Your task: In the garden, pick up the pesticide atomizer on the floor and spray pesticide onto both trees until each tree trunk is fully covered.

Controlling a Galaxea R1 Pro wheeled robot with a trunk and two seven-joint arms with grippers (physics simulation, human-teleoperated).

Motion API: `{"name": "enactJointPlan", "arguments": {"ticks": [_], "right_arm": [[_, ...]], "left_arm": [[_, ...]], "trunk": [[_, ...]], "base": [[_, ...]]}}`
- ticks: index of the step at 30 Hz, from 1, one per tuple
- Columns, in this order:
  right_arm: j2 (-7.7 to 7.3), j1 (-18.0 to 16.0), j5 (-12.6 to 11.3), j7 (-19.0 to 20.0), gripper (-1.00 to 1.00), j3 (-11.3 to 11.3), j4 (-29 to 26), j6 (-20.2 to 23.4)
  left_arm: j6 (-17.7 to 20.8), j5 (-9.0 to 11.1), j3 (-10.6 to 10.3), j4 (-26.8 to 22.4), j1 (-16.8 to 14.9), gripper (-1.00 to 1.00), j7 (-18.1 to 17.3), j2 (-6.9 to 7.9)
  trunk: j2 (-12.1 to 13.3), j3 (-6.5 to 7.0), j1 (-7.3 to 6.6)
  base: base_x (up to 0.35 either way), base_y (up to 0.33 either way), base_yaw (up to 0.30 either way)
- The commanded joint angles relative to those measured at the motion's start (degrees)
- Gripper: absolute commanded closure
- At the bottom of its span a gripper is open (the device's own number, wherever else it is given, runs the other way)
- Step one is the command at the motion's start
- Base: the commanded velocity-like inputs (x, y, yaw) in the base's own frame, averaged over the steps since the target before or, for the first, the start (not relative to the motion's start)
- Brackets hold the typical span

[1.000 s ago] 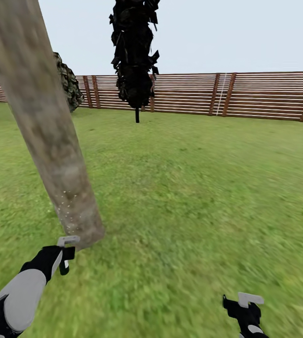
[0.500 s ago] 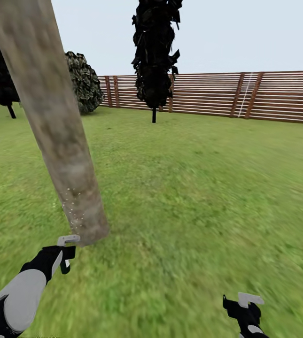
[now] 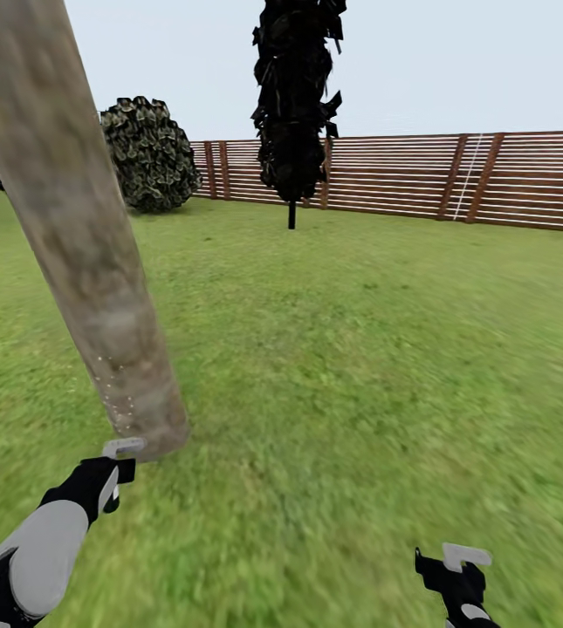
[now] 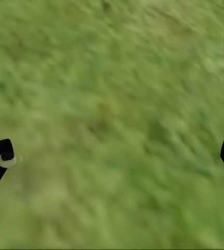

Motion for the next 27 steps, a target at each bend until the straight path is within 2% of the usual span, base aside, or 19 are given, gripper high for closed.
{"name": "enactJointPlan", "arguments": {"ticks": [1,6,17,27], "right_arm": [[0.01,0.0,0.6,-0.2,-1.0,-0.4,0.1,-0.1],[0.03,0.0,0.6,-0.2,-1.0,-0.3,0.1,-0.1],[0.11,0.0,0.6,-0.2,-1.0,-0.3,0.1,-0.1],[0.11,0.0,0.6,-0.2,-1.0,-0.3,0.1,-0.1]], "left_arm": [[0.2,-0.1,0.2,-0.1,-0.1,1.0,0.1,-0.03],[0.2,-0.1,0.3,0.0,-0.1,1.0,0.1,-0.12],[0.2,-0.1,0.2,0.0,-0.1,1.0,0.1,-1.08],[0.2,-0.1,0.3,0.1,-0.1,1.0,0.1,-1.51]], "trunk": [[0.0,-0.05,-0.01],[0.0,-0.05,-0.01],[0.0,-0.05,-0.01],[0.0,-0.05,-0.01]], "base": [[0.033,-0.272,0.0],[0.008,-0.275,0.044],[0.014,-0.276,0.256],[0.141,-0.268,0.022]]}}
